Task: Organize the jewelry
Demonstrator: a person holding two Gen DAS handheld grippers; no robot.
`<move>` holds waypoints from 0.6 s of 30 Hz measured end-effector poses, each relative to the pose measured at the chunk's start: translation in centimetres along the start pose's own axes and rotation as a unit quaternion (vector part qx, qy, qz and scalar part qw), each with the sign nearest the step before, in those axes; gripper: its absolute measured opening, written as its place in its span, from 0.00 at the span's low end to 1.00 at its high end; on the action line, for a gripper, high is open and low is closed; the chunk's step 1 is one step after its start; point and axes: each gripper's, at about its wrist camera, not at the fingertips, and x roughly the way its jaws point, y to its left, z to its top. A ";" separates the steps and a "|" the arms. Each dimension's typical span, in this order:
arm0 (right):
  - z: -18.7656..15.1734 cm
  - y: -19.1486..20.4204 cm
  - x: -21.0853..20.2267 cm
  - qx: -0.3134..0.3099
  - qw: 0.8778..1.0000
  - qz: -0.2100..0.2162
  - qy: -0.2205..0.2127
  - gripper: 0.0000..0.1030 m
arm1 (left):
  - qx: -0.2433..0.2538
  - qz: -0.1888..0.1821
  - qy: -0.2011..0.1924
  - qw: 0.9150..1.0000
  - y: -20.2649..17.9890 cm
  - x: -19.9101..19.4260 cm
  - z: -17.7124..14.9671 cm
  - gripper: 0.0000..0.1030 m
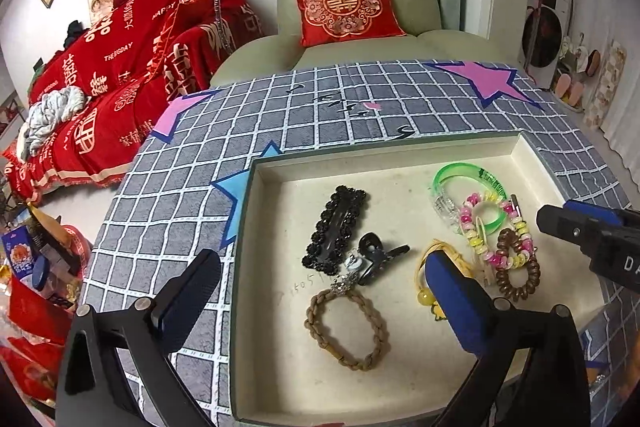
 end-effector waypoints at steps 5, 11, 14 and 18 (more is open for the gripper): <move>-0.5 0.3 -0.1 -0.001 1.000 0.002 0.006 0.79 | -0.001 0.005 0.005 1.000 0.2 -0.3 -0.5 1.00; -1.3 0.9 -0.5 -0.014 1.000 -0.015 0.017 0.80 | 0.005 0.004 0.009 1.000 0.0 -1.4 -1.4 1.00; -2.0 1.0 -1.2 -0.013 1.000 -0.016 0.021 0.93 | 0.005 -0.004 0.012 1.000 0.0 -2.5 -2.2 1.00; -3.3 1.1 -2.9 -0.010 1.000 -0.010 0.003 1.00 | -0.002 -0.008 0.009 1.000 0.1 -4.2 -3.4 1.00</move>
